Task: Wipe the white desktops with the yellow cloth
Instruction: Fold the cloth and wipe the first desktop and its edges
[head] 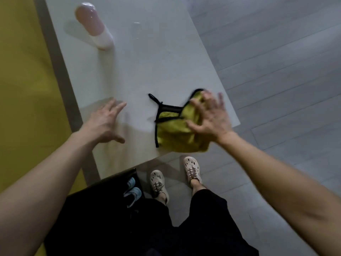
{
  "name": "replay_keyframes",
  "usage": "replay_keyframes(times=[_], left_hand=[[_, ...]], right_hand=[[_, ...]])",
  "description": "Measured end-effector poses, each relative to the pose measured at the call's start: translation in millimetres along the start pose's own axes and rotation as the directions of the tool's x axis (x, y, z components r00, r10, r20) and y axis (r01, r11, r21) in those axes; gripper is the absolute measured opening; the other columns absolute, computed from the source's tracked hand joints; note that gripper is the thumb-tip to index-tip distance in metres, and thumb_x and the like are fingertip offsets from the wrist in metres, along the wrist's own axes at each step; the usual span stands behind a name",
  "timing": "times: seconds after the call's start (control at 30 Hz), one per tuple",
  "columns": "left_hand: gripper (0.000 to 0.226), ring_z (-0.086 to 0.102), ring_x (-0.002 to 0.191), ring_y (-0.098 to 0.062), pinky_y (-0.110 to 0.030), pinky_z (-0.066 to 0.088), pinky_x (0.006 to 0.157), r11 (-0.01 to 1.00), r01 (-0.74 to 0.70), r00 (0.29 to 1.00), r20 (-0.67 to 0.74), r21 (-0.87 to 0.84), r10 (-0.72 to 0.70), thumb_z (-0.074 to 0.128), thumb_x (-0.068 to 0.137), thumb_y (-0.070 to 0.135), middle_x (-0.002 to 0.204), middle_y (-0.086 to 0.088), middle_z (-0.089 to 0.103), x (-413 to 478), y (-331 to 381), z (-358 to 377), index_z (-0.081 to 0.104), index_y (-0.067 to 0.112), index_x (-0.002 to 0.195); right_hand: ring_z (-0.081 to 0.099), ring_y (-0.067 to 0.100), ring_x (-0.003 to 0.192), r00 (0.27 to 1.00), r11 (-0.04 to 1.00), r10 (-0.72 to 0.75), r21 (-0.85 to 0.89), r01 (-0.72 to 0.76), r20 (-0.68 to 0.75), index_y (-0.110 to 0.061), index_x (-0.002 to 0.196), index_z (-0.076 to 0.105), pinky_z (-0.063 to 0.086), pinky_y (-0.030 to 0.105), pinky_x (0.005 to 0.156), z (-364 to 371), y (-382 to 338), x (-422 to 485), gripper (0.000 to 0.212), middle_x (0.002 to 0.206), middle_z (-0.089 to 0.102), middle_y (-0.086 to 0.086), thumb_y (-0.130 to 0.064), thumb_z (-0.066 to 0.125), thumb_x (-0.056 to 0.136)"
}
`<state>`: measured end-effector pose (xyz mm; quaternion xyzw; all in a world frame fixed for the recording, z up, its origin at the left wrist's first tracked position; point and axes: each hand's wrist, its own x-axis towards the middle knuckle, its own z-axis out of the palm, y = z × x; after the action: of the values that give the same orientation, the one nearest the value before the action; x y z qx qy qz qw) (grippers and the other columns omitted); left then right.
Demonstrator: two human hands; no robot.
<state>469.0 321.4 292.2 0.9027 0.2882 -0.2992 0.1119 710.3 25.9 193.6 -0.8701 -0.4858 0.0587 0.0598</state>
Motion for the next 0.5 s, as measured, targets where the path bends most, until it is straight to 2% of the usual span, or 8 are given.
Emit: replay_keyframes(times=[0.07,0.13,0.2,0.3,0.37,0.43,0.5], left_hand=[[0.155,0.021,0.164,-0.034,-0.053,0.025,0.133,1.0,0.018,0.999,-0.041,0.017,-0.018,0.098,0.052,0.071,0.181,-0.006,0.007,-23.6,-18.2,19.0,0.003,0.04,0.171],[0.157,0.021,0.164,-0.034,-0.053,0.025,0.133,1.0,0.019,0.996,-0.084,0.009,-0.018,0.095,0.05,0.078,0.18,-0.008,0.008,-38.1,-31.5,36.3,0.004,0.038,0.172],[0.156,0.015,0.166,-0.033,-0.053,0.022,0.134,0.999,0.013,0.995,-0.096,-0.037,-0.016,0.095,0.05,0.077,0.181,-0.009,0.006,-44.0,-39.5,47.1,0.005,0.037,0.172],[0.148,0.012,0.167,-0.033,-0.053,0.019,0.135,0.997,-0.005,0.995,-0.104,-0.076,-0.003,0.097,0.058,0.07,0.18,-0.008,0.006,-48.7,-38.3,53.3,0.008,0.036,0.172],[0.134,0.018,0.165,-0.031,-0.052,0.021,0.134,0.993,-0.043,0.99,-0.139,-0.113,0.027,0.097,0.067,0.061,0.179,-0.006,0.016,-51.1,-27.1,51.5,0.016,0.033,0.17],[0.107,0.033,0.157,-0.029,-0.049,0.031,0.129,0.979,-0.094,0.983,-0.172,-0.183,0.062,0.092,0.078,0.049,0.17,-0.002,0.035,-51.1,-8.4,47.8,0.034,0.03,0.166],[0.073,0.053,0.137,-0.027,-0.046,0.046,0.115,0.953,-0.14,0.975,-0.207,-0.268,0.085,0.083,0.087,0.043,0.148,0.0,0.056,-47.3,13.1,46.9,0.055,0.028,0.152]], right_hand=[[0.007,0.035,0.168,0.986,0.986,0.155,-0.063,-0.152,0.056,-0.022,0.166,0.038,0.008,0.065,0.133,-6.7,20.3,-0.3,0.097,0.177,0.019,0.021,-0.085,0.04,0.092],[-0.005,0.03,0.169,0.979,0.981,0.189,-0.062,-0.185,0.071,-0.019,0.172,0.025,0.0,0.063,0.134,-2.8,2.2,-4.3,0.101,0.181,0.005,0.018,-0.083,0.028,0.095],[-0.006,0.028,0.169,0.988,0.991,0.134,-0.039,-0.132,0.073,-0.02,0.174,0.017,-0.002,0.061,0.134,-0.9,-37.1,-4.7,0.097,0.182,0.001,0.016,-0.08,0.025,0.098],[-0.003,0.023,0.169,0.985,0.992,-0.108,-0.053,0.116,0.133,-0.026,0.174,0.016,-0.004,0.065,0.132,-5.3,-89.8,-2.1,0.09,0.182,0.006,0.009,-0.081,0.021,0.102],[0.001,0.02,0.169,0.976,0.981,-0.183,-0.047,0.19,0.119,-0.03,0.173,0.02,-0.006,0.068,0.131,-17.3,-102.1,-3.0,0.088,0.181,0.012,0.005,-0.082,0.02,0.103],[0.007,0.019,0.169,0.994,0.995,-0.095,0.015,0.094,0.06,-0.025,0.172,0.025,-0.004,0.067,0.132,-24.5,-98.3,-11.9,0.083,0.18,0.017,0.005,-0.076,0.024,0.107],[0.021,0.023,0.166,0.998,0.993,0.053,0.104,-0.051,-0.02,-0.016,0.167,0.037,0.009,0.064,0.133,-28.1,-89.3,-31.0,0.075,0.175,0.033,0.009,-0.061,0.04,0.108]])
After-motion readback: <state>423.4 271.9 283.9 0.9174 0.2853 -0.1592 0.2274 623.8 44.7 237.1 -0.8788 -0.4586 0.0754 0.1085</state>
